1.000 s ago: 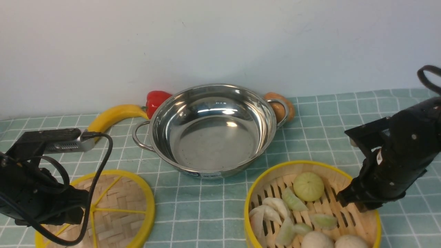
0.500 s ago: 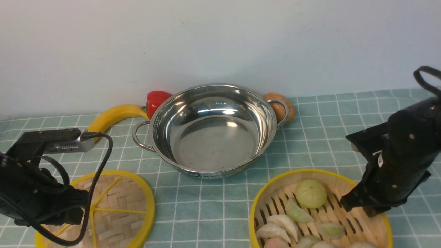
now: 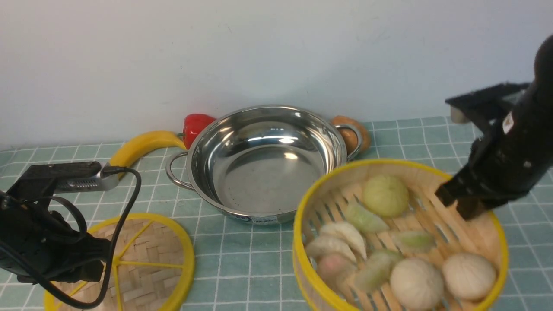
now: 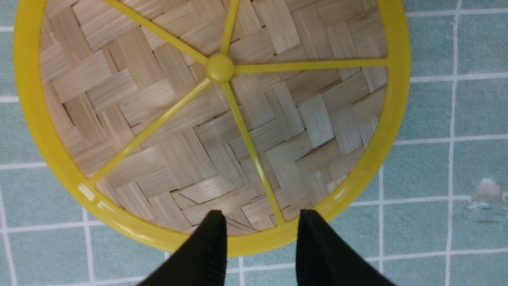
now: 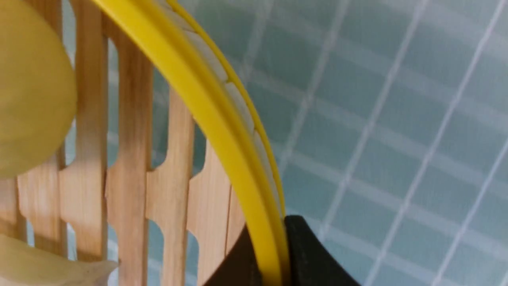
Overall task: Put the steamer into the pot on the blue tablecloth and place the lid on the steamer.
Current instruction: 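Place the bamboo steamer basket of food into the steel pot with the right gripper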
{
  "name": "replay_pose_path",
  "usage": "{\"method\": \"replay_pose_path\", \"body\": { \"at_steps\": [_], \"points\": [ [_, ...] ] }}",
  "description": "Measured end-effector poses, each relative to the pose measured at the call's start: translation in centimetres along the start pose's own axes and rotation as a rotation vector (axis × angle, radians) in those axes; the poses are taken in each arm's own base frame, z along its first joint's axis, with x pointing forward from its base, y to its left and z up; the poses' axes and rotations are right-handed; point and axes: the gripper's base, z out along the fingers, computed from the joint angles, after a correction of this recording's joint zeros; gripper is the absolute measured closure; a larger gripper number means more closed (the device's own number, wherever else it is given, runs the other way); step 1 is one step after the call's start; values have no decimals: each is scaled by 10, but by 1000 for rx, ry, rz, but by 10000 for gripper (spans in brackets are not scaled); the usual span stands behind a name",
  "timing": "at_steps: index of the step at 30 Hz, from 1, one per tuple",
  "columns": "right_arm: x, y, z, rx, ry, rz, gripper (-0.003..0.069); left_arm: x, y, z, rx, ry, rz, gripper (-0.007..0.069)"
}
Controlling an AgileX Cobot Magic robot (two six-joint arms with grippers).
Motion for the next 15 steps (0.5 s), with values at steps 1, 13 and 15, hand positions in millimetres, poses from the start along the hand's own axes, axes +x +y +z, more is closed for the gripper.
{"method": "replay_pose_path", "body": {
  "at_steps": [1,13,15],
  "points": [
    [-8,1,-5,-9,-28,-1,605,0,0,0,0,0,0,382],
    [-127,25,34,-68,-174,-13,605,0,0,0,-1,-1,1,382],
    [-139,34,50,-75,-175,-30,605,0,0,0,-1,-1,1,382]
  ]
}}
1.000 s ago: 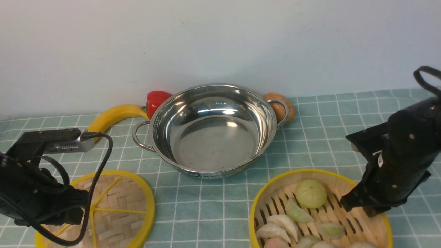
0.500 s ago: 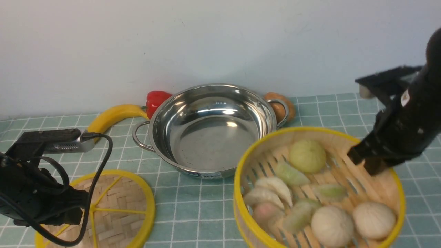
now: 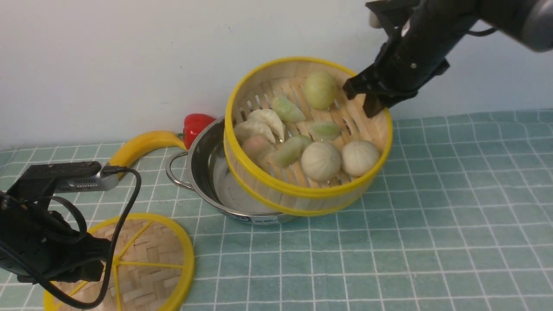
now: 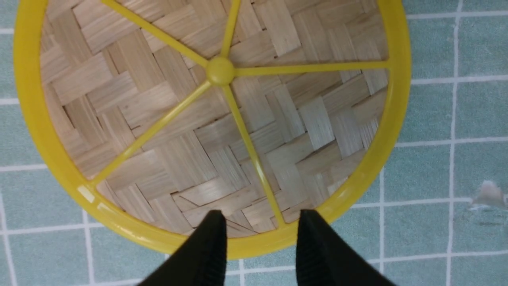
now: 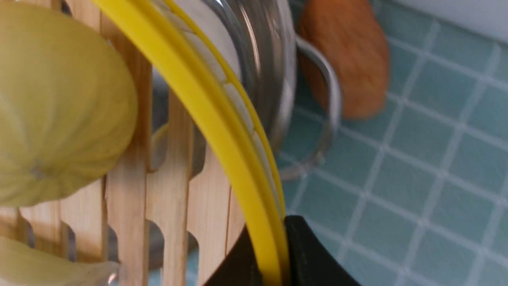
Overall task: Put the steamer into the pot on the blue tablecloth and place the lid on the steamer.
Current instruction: 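Place the bamboo steamer basket of food into the steel pot with the right gripper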
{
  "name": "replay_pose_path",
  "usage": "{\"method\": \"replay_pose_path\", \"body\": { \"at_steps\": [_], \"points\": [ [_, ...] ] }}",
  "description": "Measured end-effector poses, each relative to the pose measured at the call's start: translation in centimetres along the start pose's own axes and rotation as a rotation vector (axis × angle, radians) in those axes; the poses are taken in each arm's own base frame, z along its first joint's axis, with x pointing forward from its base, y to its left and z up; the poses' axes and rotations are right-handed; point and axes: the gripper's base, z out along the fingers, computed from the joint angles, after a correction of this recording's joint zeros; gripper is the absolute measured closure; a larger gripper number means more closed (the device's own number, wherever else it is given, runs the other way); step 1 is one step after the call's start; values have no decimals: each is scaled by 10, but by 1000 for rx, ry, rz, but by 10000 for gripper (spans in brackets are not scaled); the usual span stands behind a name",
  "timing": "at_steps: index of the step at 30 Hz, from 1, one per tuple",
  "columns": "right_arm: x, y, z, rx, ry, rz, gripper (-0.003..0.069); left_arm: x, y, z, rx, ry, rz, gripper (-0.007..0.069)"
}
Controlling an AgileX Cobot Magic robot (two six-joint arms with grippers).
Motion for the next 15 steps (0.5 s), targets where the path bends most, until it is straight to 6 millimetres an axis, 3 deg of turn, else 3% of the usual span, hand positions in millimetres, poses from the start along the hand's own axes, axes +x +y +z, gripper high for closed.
{"method": "replay_pose_path", "body": {
  "at_steps": [6,15],
  "points": [
    [-25,30,34,-39,-64,-58,605,-1,0,0,-3,-12,0,382],
    [-31,35,63,-42,-72,-47,605,-2,0,0,-4,-18,0,382]
  ]
}}
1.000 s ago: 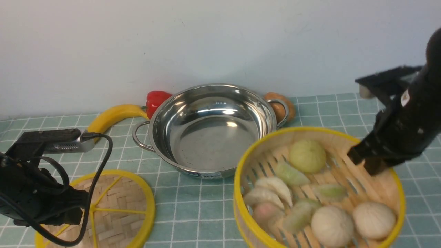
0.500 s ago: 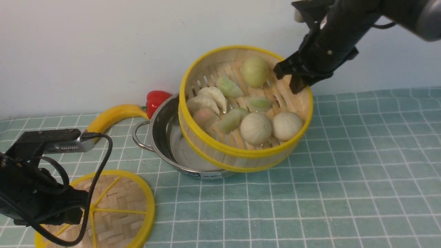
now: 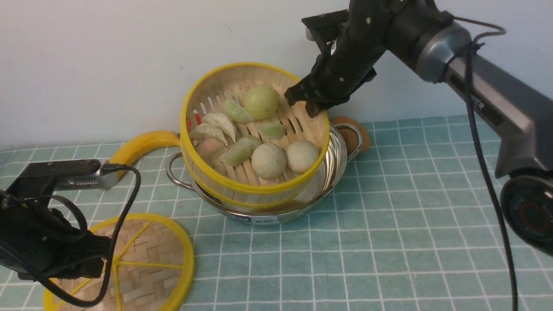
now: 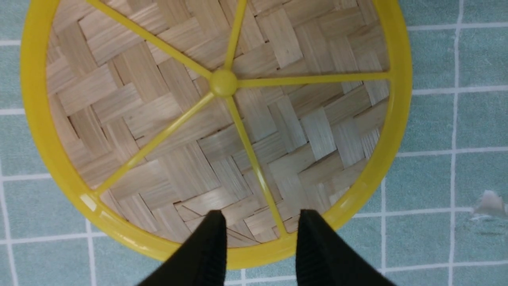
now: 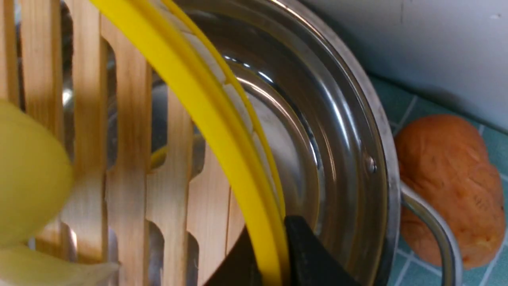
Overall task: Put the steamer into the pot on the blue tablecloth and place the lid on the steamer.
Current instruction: 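Place the bamboo steamer basket of food into the steel pot with the right gripper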
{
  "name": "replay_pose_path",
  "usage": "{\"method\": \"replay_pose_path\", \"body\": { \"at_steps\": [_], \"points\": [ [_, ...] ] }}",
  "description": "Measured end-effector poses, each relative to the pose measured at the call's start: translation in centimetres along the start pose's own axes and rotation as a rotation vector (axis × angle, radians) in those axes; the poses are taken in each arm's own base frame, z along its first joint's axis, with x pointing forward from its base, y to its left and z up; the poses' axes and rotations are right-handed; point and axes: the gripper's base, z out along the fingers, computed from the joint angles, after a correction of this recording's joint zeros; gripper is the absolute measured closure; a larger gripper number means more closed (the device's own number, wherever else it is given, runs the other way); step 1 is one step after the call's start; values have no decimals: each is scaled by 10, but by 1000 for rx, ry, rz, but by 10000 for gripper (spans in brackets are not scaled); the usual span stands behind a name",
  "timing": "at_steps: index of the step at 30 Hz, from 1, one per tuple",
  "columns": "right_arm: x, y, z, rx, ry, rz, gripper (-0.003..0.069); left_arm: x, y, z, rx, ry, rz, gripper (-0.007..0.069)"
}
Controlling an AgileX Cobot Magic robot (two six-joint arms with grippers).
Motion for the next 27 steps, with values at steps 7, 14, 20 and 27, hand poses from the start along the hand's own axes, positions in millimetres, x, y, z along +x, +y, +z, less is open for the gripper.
{"method": "replay_pose_path", "body": {
  "at_steps": [7,14,20,27],
  "points": [
    [5,-6,20,44,26,-6,605,0,0,0,0,-2,-1,382],
    [9,-12,32,80,46,-14,605,0,0,0,1,-2,-1,382],
    [11,-13,39,86,50,-17,605,0,0,0,3,-3,-3,382],
    [14,-16,62,83,35,-14,605,0,-1,0,10,-4,-9,382]
  ]
}}
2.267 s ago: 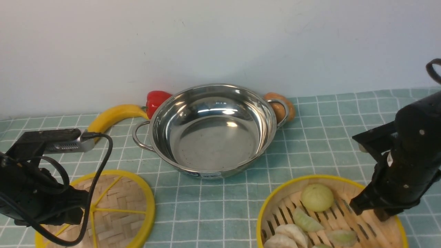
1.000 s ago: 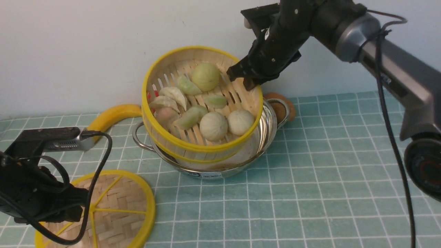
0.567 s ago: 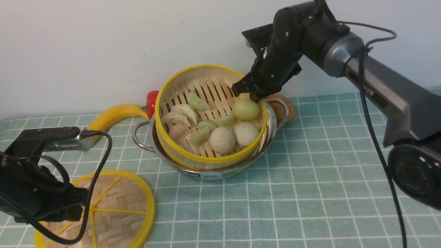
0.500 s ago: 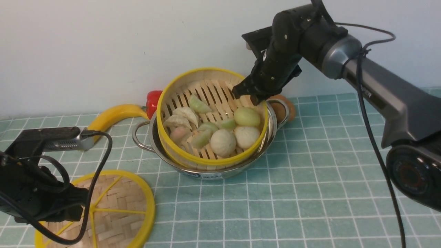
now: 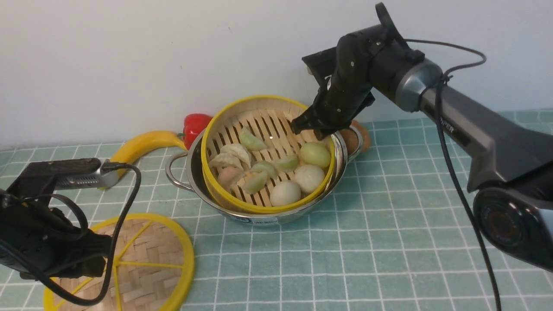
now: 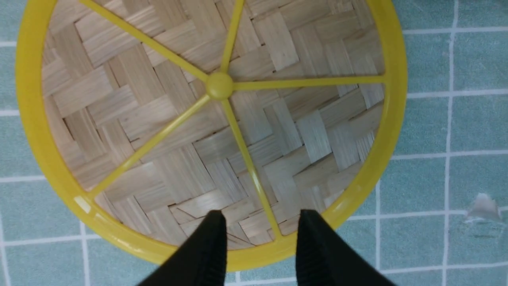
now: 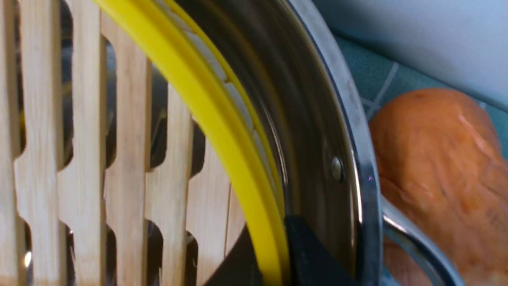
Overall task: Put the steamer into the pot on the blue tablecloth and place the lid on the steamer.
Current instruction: 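Place the bamboo steamer basket of food into the steel pot with the right gripper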
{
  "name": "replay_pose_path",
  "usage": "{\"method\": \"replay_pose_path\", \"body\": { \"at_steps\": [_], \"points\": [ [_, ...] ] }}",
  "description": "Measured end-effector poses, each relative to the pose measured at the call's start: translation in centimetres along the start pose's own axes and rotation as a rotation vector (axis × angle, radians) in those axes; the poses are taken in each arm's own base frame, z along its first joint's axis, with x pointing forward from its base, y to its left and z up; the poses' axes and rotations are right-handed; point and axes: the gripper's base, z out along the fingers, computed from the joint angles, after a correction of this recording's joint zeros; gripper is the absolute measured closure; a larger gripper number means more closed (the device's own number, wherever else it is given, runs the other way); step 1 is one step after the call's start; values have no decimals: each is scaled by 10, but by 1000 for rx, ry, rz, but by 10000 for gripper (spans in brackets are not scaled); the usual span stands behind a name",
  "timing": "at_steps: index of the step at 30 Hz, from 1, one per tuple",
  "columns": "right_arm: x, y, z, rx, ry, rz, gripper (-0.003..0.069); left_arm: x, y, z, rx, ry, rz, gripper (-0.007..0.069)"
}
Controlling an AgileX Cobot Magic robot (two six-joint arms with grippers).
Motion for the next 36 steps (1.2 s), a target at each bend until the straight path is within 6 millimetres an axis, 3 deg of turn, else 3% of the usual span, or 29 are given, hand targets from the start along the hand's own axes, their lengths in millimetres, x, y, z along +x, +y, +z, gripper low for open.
{"method": "replay_pose_path", "body": {
  "at_steps": [27,32,36],
  "points": [
    [0,-1,4,8,-13,-4,593,0,0,0,1,-1,-2,382],
    [1,0,4,-5,7,9,554,0,0,0,1,-1,-2,382],
    [4,0,4,-8,30,14,473,0,0,0,1,-1,-2,382]
  ]
}}
